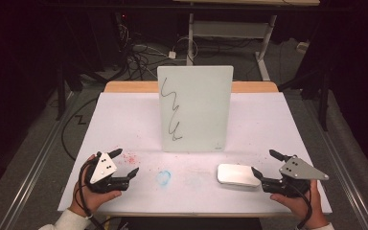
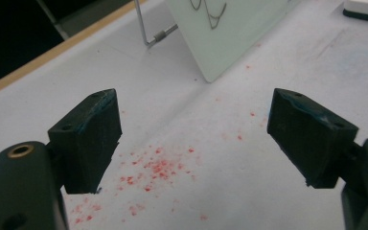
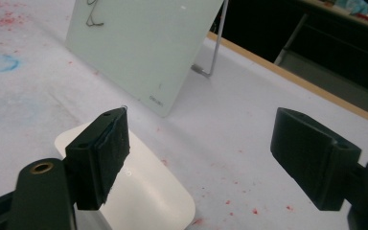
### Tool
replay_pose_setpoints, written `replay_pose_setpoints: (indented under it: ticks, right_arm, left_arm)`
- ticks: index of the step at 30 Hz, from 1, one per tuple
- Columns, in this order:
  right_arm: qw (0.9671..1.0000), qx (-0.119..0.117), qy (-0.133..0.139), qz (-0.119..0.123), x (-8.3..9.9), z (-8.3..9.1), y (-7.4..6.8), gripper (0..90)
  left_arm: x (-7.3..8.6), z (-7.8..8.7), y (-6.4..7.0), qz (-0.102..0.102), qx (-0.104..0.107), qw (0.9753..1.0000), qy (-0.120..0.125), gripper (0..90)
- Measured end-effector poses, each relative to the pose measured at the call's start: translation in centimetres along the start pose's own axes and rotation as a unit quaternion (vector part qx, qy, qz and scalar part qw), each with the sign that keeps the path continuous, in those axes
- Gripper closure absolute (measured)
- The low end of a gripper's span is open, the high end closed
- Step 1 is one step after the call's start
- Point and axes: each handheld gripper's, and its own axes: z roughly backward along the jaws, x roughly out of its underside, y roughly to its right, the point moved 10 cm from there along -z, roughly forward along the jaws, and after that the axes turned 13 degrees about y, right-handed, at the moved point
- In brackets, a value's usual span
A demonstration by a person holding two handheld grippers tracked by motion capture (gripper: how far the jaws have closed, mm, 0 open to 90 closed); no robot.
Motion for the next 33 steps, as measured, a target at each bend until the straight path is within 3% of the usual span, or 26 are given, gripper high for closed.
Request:
replay_pose_setpoints:
  ticks: [3, 8, 9, 12, 14, 15, 16, 17, 18, 19, 21, 22, 25, 26, 27, 28, 29, 31, 32, 33]
  right_arm:
    - [0.9997, -0.023, -0.011, -0.003, 0.3, 0.0, -0.1, 21.3]
    - [0.9976, -0.054, -0.042, 0.004, 1.0, -0.2, -0.4, 21.8]
    - [0.9957, -0.073, -0.057, 0.011, 1.2, -0.4, -0.5, 22.0]
    - [0.9932, -0.092, -0.07, 0.013, 1.1, -0.9, -0.7, 22.0]
    - [0.9897, -0.11, -0.09, 0.019, 1.3, -1.3, -1.0, 22.1]
    - [0.9843, -0.129, -0.115, 0.036, 1.6, -1.6, -1.3, 22.4]
    - [0.9843, -0.129, -0.115, 0.036, 1.6, -1.6, -1.3, 22.4]
    - [0.9752, -0.152, -0.149, 0.061, 2.0, -2.0, -1.6, 23.1]
    - [0.9709, -0.16, -0.165, 0.068, 2.2, -2.1, -1.7, 23.2]
    - [0.9633, -0.178, -0.182, 0.084, 2.4, -2.4, -1.8, 23.3]
    - [0.9537, -0.198, -0.206, 0.093, 2.5, -2.7, -2.0, 23.9]
    - [0.9537, -0.198, -0.206, 0.093, 2.5, -2.7, -2.0, 23.9]
    - [0.9384, -0.219, -0.249, 0.098, 2.7, -3.2, -2.5, 23.7]
    - [0.9255, -0.241, -0.267, 0.117, 2.9, -3.6, -2.8, 23.8]
    - [0.9255, -0.241, -0.267, 0.117, 2.9, -3.6, -2.8, 23.8]
    - [0.9135, -0.251, -0.293, 0.13, 3.2, -3.8, -3.1, 24.9]
    - [0.9102, -0.252, -0.296, 0.143, 3.3, -4.1, -3.1, 25.1]
    - [0.9096, -0.246, -0.302, 0.144, 3.3, -4.3, -3.1, 24.4]
    - [0.9052, -0.247, -0.314, 0.146, 3.5, -4.6, -3.1, 24.9]
    - [0.9046, -0.25, -0.312, 0.147, 3.5, -4.8, -3.2, 23.3]
  left_arm:
    - [0.8, -0.4, 0.2, -0.007, 0.009, 0.9997, -0.023, 18.3]
    - [1.2, -0.3, 0.1, 0.002, 0.007, 0.9996, -0.027, 18.3]
    - [1.3, -0.1, 0.1, 0.002, 0.007, 0.9995, -0.032, 18.3]
    - [1.6, -0.1, 0.1, 0.002, 0.009, 0.9992, -0.039, 18.3]
    - [1.6, -0.2, 0.2, 0.002, 0.01, 0.9991, -0.04, 18.3]
    - [1.7, -0.2, 0.3, 0.0, 0.012, 0.999, -0.044, 18.3]
    - [1.8, -0.3, 0.3, -0.003, 0.013, 0.9988, -0.048, 18.3]
    - [2.0, -0.4, 0.4, -0.004, 0.015, 0.9986, -0.051, 18.3]
    - [2.0, -0.4, 0.4, -0.004, 0.015, 0.9986, -0.051, 18.3]
    - [2.1, -0.5, 0.5, -0.005, 0.017, 0.9984, -0.054, 18.3]
    - [2.2, -0.6, 0.5, -0.005, 0.018, 0.9981, -0.059, 18.3]
    - [2.3, -0.6, 0.6, -0.005, 0.019, 0.998, -0.06, 18.3]
    - [2.4, -0.7, 0.7, -0.007, 0.021, 0.9976, -0.065, 18.3]
    - [2.4, -0.7, 0.7, -0.008, 0.023, 0.9975, -0.066, 18.3]
    - [2.5, -0.7, 0.7, -0.008, 0.023, 0.9975, -0.066, 18.3]
    - [2.5, -0.7, 0.7, -0.01, 0.023, 0.9975, -0.066, 18.3]
    - [2.5, -0.7, 0.7, -0.01, 0.023, 0.9975, -0.066, 18.3]
    - [2.4, -0.7, 0.7, -0.008, 0.023, 0.9976, -0.065, 18.3]
    - [2.4, -0.7, 0.7, -0.008, 0.023, 0.9976, -0.065, 18.3]
    - [2.5, -0.7, 0.7, -0.008, 0.025, 0.9975, -0.066, 18.3]
